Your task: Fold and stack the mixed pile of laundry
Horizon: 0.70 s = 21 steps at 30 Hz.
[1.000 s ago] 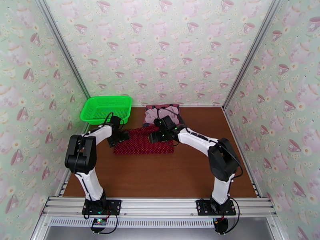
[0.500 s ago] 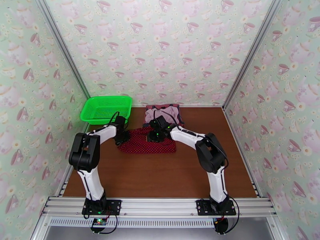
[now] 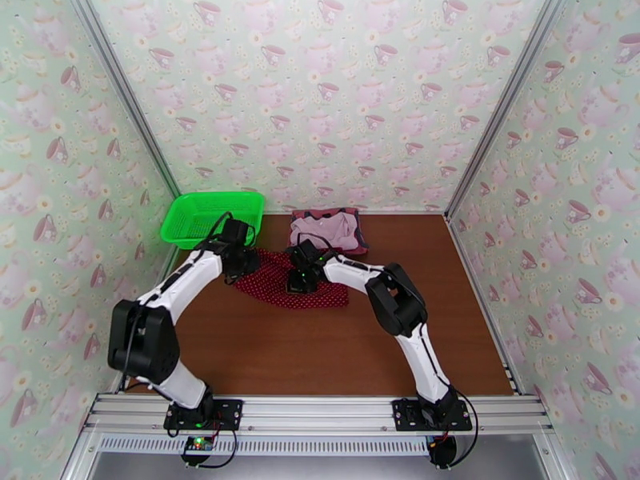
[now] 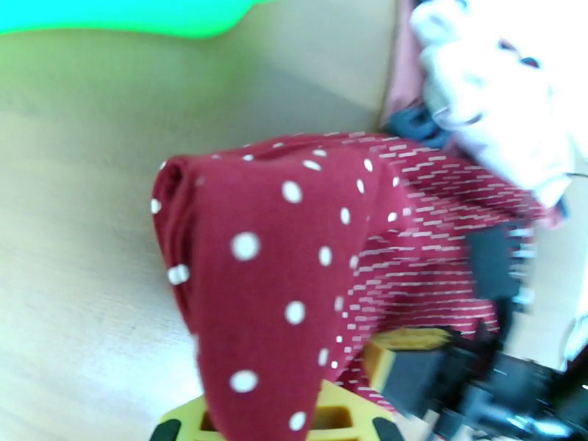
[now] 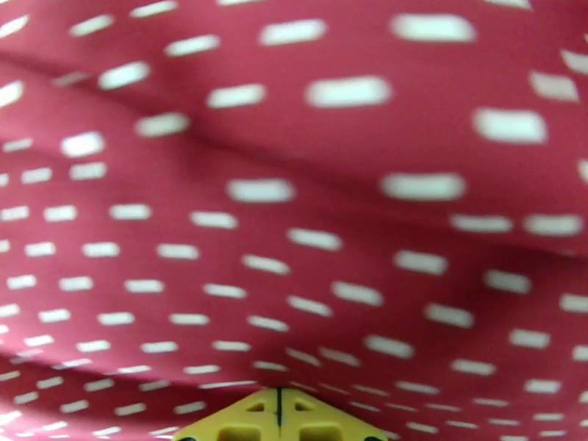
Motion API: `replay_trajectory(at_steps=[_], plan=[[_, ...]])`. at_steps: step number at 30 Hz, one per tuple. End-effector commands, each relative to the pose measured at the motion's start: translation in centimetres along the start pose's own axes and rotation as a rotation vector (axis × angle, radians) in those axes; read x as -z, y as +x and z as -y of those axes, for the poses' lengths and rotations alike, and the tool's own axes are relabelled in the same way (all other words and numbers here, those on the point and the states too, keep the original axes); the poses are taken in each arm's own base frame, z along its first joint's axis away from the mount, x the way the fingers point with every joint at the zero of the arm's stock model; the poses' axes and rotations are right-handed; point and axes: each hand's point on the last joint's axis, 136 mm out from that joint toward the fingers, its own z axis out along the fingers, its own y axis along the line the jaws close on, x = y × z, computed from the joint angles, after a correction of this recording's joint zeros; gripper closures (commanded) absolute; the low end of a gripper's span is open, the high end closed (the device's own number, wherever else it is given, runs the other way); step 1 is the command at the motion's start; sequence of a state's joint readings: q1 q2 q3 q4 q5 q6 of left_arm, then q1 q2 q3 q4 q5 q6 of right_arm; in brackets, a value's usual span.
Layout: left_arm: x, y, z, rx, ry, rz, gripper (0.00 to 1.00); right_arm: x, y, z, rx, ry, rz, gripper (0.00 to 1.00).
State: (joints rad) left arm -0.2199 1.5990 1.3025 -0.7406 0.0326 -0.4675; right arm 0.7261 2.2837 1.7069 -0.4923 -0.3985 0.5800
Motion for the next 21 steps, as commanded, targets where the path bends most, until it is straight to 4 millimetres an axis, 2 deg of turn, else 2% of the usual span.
replay_trajectory(at_steps=[1, 3, 6, 9, 11, 13, 16, 21], plan=[[1.6, 0.2, 0.3, -0.018, -0.022, -0.007, 1.00, 0.5, 0.3, 0.5, 0.002, 0.023, -0.003, 0.98], [1.6, 0.4, 0.9, -0.034, -0.025, -0.015, 1.00, 3.0, -0.7, 0.0, 0.018, 0.020, 0.051, 0.92], [1.6, 0.6, 1.6, -0.055, -0.032, -0.028, 1.00, 8.2, -2.2, 1.3, 0.007, 0.048, 0.152, 0.84], [1.8, 0.6, 2.6, -0.074, -0.034, -0.035, 1.00, 12.4, -1.8, 5.4, -0.036, 0.120, 0.209, 0.78], [2.2, 0.6, 3.9, -0.099, -0.028, -0.040, 1.00, 13.7, -0.7, 8.6, -0.072, 0.170, 0.214, 0.73], [2.4, 0.8, 5.5, -0.123, -0.024, -0.050, 1.00, 13.7, 0.6, 11.9, -0.125, 0.190, 0.198, 0.70], [2.0, 1.6, 7.9, -0.155, -0.027, -0.075, 1.00, 12.0, 1.8, 15.1, -0.185, 0.187, 0.167, 0.69], [-0.2, 3.5, 12.1, -0.197, -0.038, -0.124, 1.00, 8.3, 2.1, 15.7, -0.241, 0.092, 0.136, 0.72]])
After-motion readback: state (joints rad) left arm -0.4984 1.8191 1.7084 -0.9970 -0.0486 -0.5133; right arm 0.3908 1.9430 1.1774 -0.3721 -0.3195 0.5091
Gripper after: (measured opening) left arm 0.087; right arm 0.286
